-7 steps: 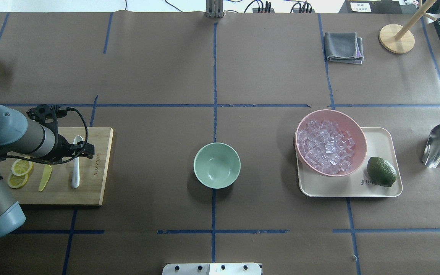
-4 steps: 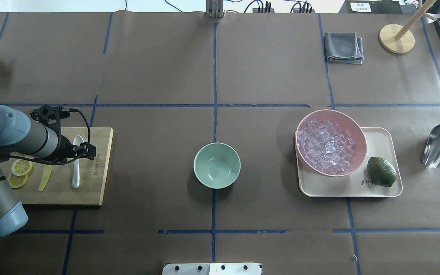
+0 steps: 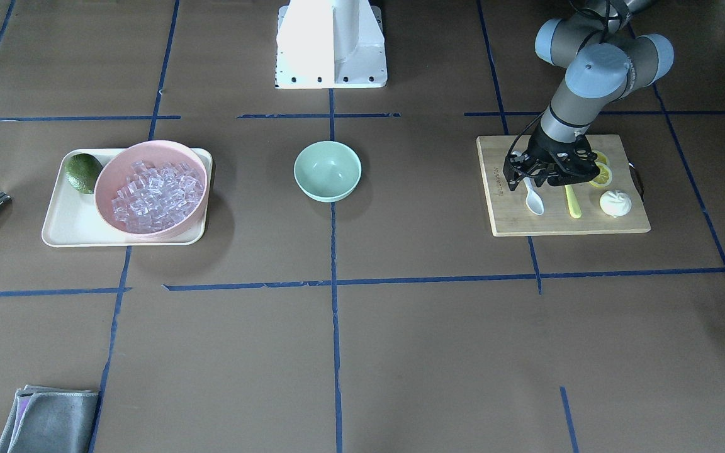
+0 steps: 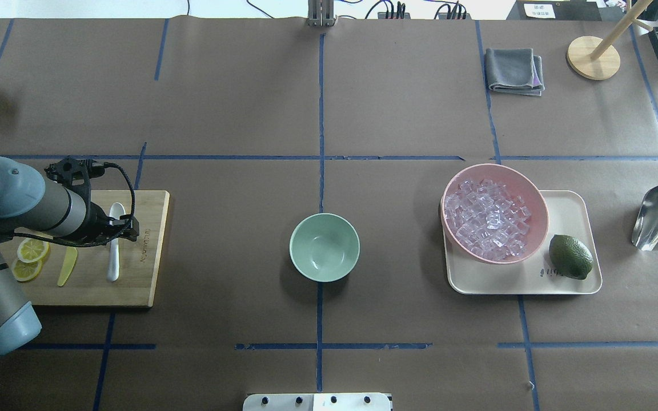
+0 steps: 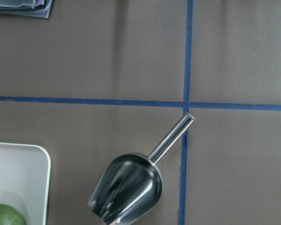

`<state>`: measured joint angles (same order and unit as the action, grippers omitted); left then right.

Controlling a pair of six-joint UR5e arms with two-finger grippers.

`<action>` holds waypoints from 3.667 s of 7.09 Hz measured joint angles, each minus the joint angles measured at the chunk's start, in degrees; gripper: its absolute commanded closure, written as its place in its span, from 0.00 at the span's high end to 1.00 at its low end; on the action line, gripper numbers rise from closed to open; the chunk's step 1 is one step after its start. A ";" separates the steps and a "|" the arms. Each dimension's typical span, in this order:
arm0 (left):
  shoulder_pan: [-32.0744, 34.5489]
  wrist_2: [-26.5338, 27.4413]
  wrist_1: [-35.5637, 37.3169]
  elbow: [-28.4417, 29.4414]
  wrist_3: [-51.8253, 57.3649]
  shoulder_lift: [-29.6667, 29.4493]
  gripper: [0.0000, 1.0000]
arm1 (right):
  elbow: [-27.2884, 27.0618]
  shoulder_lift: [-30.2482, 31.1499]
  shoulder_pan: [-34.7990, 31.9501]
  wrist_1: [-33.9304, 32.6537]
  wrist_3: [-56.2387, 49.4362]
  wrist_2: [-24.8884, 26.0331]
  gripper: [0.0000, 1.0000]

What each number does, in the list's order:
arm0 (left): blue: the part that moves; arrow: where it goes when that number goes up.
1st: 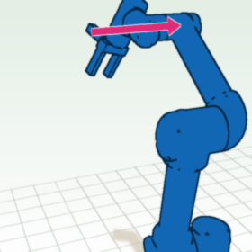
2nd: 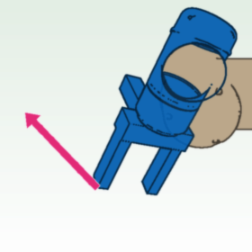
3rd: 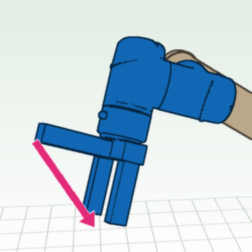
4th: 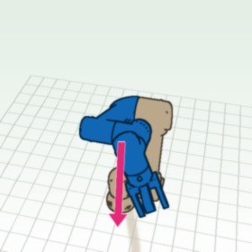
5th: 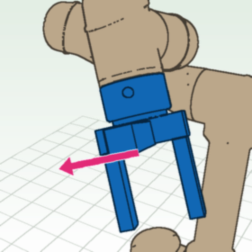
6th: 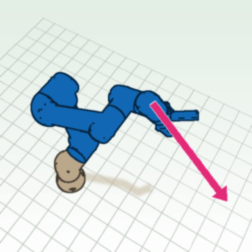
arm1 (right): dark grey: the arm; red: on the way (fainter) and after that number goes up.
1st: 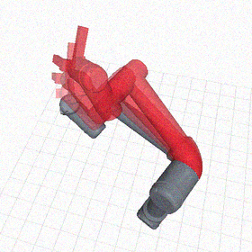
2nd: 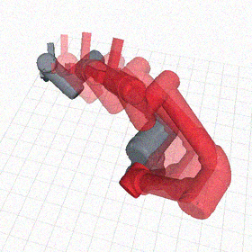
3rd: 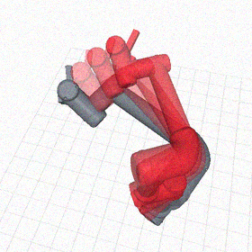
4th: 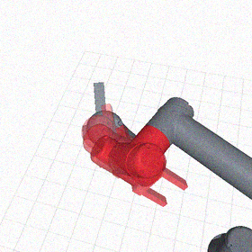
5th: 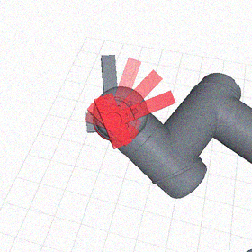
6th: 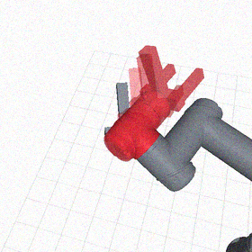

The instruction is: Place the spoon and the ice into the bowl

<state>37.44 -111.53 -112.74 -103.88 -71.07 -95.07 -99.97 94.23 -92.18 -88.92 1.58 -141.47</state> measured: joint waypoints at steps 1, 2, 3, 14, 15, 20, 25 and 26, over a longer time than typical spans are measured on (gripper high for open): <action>0.00 0.00 -0.01 0.04 0.03 0.09 0.59 | -0.02 0.00 0.01 -0.04 0.16 -0.03 1.00; 0.00 0.00 -0.02 0.05 0.05 0.20 0.50 | -0.07 -0.03 0.02 -0.08 0.22 -0.03 1.00; 0.03 0.00 0.00 0.00 0.05 0.30 0.30 | -0.09 -0.14 0.04 -0.12 0.25 -0.04 1.00; 2.43 -8.66 23.21 -11.43 -5.55 -15.76 0.00 | -6.72 -4.51 6.02 0.00 18.08 -0.07 1.00; 0.26 -8.59 24.45 -10.32 -10.56 -20.52 0.00 | -9.31 -5.49 8.78 0.04 23.73 0.16 1.00; -9.89 -3.05 18.57 6.71 -23.13 -37.70 0.00 | -15.37 -12.38 21.21 0.05 44.04 5.36 1.00; -12.02 -2.55 14.97 11.15 -22.57 -40.11 1.00 | -17.01 -15.93 28.27 -0.02 51.25 9.20 1.00; -11.46 -3.23 15.22 10.38 -22.38 -40.06 1.00 | -17.12 -15.97 28.73 -0.02 51.30 9.27 1.00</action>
<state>25.98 -114.76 -97.53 -93.50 -93.45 -135.13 -117.09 78.26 -63.45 -88.95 52.89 -132.19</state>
